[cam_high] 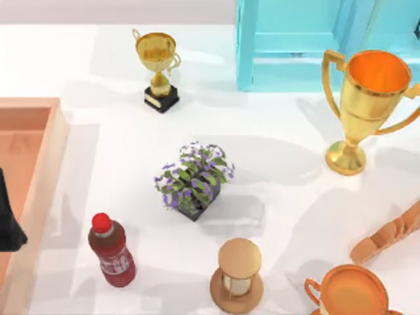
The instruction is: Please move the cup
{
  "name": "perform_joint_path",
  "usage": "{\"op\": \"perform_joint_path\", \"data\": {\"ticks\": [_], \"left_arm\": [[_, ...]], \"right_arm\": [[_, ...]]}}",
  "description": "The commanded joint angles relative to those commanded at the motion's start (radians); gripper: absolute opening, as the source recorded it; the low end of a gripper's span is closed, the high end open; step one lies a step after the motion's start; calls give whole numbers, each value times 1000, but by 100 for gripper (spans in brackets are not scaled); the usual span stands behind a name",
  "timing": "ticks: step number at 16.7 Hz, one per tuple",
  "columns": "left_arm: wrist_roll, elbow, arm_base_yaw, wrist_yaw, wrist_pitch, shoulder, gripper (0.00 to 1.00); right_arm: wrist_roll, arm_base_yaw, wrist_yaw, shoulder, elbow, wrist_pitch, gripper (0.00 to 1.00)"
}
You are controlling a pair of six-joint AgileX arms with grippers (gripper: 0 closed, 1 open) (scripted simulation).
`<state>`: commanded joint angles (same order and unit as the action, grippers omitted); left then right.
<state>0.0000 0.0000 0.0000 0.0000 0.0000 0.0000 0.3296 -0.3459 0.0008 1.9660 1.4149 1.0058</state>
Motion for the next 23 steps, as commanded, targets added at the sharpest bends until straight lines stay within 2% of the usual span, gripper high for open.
{"op": "perform_joint_path", "data": {"ticks": [3, 7, 20, 23], "left_arm": [[0, 0, 0, 0, 0, 0, 100], [0, 0, 0, 0, 0, 0, 100], [0, 0, 0, 0, 0, 0, 100], [0, 0, 0, 0, 0, 0, 100]], "right_arm": [[0, 0, 0, 25, -72, -85, 100], [0, 0, 0, 28, -78, -92, 100], [0, 0, 0, 28, -78, -92, 2], [0, 0, 0, 28, -78, -92, 0]]}}
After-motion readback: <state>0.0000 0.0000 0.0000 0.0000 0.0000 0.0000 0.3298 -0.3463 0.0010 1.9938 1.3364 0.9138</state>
